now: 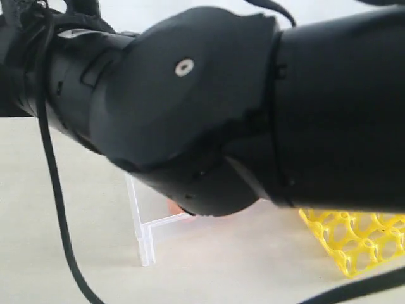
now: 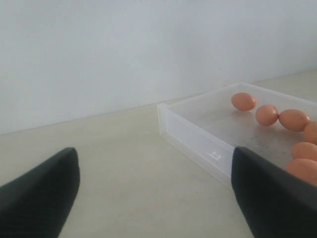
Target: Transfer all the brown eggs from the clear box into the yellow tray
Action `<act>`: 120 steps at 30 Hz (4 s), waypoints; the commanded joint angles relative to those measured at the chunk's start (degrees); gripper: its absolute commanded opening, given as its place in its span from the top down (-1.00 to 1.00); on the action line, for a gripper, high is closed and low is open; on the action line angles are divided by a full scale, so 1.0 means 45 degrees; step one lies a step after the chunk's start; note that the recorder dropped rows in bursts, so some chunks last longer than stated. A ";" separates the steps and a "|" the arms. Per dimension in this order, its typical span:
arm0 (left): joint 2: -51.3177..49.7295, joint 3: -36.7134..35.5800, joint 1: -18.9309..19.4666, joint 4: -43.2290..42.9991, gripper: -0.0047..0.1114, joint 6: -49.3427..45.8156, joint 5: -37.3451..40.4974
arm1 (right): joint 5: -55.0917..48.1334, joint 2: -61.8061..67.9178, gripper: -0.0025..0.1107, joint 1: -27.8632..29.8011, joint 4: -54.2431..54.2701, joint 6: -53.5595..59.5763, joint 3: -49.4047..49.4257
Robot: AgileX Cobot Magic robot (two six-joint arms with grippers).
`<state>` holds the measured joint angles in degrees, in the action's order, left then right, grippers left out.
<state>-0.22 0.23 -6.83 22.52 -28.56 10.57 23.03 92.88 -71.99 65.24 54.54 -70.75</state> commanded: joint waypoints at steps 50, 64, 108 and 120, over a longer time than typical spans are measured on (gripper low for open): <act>0.0050 -0.0051 -0.0082 0.0084 -0.42 0.0100 -0.0086 | -0.2480 -0.0065 0.00 0.6603 0.6427 0.8426 0.2028; 0.0050 -0.0051 -0.0082 0.0084 -0.42 0.0100 -0.0086 | -1.2675 -0.0057 -0.42 0.6603 0.6415 0.8414 -0.0746; 0.0050 -0.0051 -0.0082 0.0084 -0.42 0.0100 -0.0086 | -1.5553 0.4839 -0.35 0.8762 -1.5370 -1.1816 -0.4575; 0.0050 -0.0051 -0.0082 0.0084 -0.42 0.0100 -0.0086 | -1.8427 0.7990 -0.35 0.8762 -1.5332 -1.1786 -0.8195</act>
<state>-0.22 0.23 -6.83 22.52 -28.56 10.57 -57.21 126.54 -32.63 -2.63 1.72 -105.05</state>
